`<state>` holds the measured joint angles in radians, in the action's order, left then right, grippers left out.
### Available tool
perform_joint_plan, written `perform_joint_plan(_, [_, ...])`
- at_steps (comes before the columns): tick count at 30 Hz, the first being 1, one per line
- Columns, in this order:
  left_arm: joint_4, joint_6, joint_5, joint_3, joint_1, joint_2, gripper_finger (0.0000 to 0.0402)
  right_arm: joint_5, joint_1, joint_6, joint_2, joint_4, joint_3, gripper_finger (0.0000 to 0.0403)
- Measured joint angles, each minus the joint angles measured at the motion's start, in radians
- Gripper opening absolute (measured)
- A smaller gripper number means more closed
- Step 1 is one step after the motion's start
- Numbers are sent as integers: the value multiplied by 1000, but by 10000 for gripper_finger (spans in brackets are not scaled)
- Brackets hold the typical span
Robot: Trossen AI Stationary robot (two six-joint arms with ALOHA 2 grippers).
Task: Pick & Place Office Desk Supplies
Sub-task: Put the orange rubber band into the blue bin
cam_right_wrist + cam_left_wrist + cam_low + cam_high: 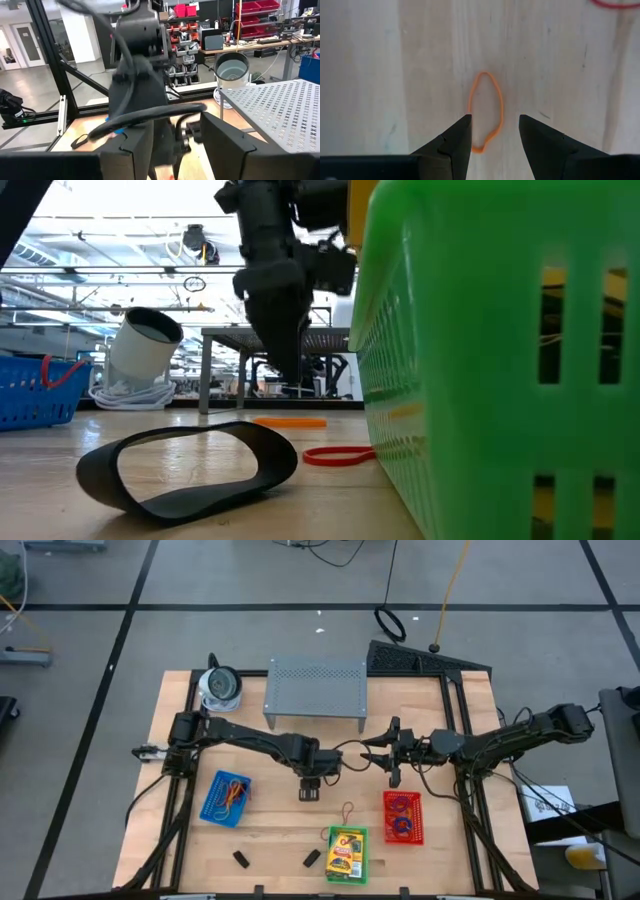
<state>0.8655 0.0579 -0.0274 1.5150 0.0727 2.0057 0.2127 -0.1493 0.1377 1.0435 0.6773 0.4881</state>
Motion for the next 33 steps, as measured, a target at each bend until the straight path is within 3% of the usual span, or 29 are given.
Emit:
perform_joint_plan(14, [7,40,8,0,-6,54,180,-3,-3,0,0,-9,0,155])
perform_joint_plan(27, [2,61,-52,0,-5,58,300,-4,-3,-1,0,-11,0,155])
perform_joint_plan(33, [-13,61,-53,0,7,83,327,-5,-3,-1,0,-15,0,155])
